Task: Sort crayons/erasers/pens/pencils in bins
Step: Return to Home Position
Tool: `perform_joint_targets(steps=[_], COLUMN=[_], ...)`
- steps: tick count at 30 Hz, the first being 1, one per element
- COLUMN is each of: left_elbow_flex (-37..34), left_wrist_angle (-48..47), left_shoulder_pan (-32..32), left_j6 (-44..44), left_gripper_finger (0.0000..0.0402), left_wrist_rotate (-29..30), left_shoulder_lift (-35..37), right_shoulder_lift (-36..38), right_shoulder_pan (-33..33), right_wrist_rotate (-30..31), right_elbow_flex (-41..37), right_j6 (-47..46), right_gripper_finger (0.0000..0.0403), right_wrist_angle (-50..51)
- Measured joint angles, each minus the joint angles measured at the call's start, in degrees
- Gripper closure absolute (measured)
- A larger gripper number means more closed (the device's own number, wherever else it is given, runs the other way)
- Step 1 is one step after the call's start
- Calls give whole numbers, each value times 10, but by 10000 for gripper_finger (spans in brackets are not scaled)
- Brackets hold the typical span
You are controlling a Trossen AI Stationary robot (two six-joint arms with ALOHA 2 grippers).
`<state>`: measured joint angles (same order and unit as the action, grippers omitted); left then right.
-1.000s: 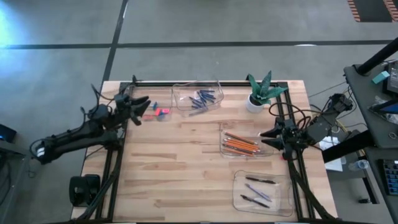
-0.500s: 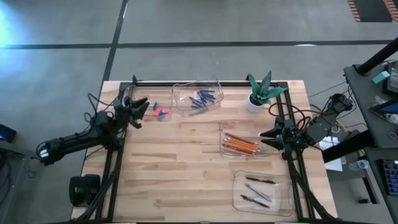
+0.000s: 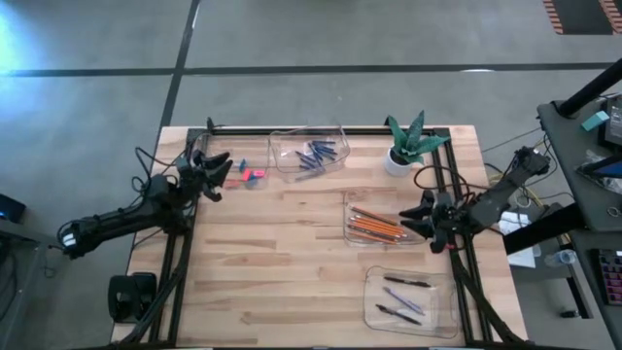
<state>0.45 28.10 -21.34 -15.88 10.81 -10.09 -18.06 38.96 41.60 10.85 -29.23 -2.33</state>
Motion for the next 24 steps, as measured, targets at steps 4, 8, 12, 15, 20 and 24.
perform_joint_targets(steps=[4,8,12,15,20,24], left_elbow_flex=[0,0,-1,-1,-1,-1], left_wrist_angle=[-2,-2,-2,-2,-2,-2], left_shoulder_pan=[0,0,0,0,0,0], left_j6=[0,0,-1,-1,-2,-2], left_gripper_finger=[260,260,260,260,260,260], left_wrist_rotate=[0,0,0,0,0,0], left_shoulder_lift=[0,-1,-4,-8,-8,-8], right_shoulder_lift=[0,0,0,-1,-1,-1], right_shoulder_pan=[0,0,0,0,0,0], right_wrist_rotate=[0,-11,-32,-61,-61,-61], right_elbow_flex=[-35,-68,-102,-101,-101,-101], right_j6=[3,44,98,114,82,62], right_gripper_finger=[266,266,266,266,266,266], right_wrist_angle=[-62,-153,-250,-256,-248,-245])
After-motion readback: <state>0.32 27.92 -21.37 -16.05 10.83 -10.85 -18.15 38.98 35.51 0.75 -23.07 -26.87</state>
